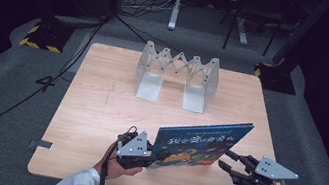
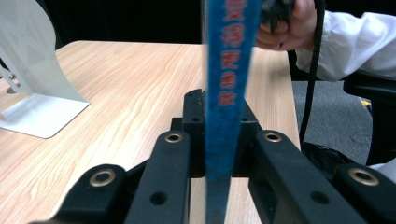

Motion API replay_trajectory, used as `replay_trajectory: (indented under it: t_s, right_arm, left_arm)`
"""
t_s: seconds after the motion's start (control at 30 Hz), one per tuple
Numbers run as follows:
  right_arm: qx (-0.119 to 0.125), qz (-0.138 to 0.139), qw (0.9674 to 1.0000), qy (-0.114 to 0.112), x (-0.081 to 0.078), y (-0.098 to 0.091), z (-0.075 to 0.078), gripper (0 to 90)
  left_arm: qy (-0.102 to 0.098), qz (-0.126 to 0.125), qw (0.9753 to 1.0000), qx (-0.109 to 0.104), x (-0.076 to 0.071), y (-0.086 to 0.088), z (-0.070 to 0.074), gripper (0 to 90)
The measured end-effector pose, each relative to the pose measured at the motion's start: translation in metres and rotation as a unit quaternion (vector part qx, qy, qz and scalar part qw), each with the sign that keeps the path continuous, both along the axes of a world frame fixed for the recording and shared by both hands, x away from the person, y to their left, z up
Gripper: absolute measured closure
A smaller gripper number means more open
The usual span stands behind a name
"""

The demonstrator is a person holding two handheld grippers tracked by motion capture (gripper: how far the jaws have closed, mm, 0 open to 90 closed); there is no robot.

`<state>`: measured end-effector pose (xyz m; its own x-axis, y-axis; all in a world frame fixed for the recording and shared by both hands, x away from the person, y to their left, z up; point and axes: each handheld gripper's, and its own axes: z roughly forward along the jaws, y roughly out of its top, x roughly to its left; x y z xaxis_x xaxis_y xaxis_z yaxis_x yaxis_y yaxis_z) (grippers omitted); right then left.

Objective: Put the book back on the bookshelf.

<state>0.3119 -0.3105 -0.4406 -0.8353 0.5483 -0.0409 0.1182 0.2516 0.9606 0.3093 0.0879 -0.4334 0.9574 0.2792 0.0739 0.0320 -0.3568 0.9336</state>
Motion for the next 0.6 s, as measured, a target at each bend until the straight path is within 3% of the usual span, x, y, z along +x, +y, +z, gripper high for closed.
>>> replay_trajectory:
  t_s: [0.07,0.13,0.17,0.27,0.3,0.37,0.4,0.6]
  right_arm:
    - [0.014,-0.016,0.9998,-0.002,0.001,-0.004,0.005,48.4]
    - [0.012,-0.046,0.9988,0.003,0.009,0.0,0.01,43.1]
    - [0.012,-0.046,0.9988,0.003,0.009,0.0,0.01,43.1]
    - [-0.025,-0.045,0.9987,0.009,0.018,0.021,0.006,42.7]
    - [-0.029,-0.036,0.9989,0.01,0.019,0.027,0.005,45.2]
    - [-0.034,-0.035,0.9988,0.006,0.019,0.032,0.004,41.1]
    - [-0.049,-0.052,0.9974,-0.002,0.019,0.04,0.003,38.8]
    - [-0.04,-0.054,0.9977,0.004,0.022,0.041,0.002,39.2]
  left_arm:
    - [-0.008,-0.001,1.0,0.002,0.0,-0.001,0.0,82.6]
    - [-0.01,0.003,0.9999,0.002,0.0,-0.003,0.0,82.6]
    - [-0.01,0.003,0.9999,0.002,0.0,-0.003,0.0,82.6]
    - [-0.009,0.011,0.9999,-0.003,0.001,-0.007,-0.002,82.6]
    - [-0.01,0.012,0.9999,-0.004,0.002,-0.007,-0.002,82.6]
    - [-0.008,0.013,0.9999,-0.008,0.003,-0.007,-0.002,82.6]
    - [-0.007,0.017,0.9998,-0.008,0.004,-0.007,-0.002,82.5]
    - [0.0,0.027,0.9991,-0.031,0.004,-0.008,-0.001,81.1]
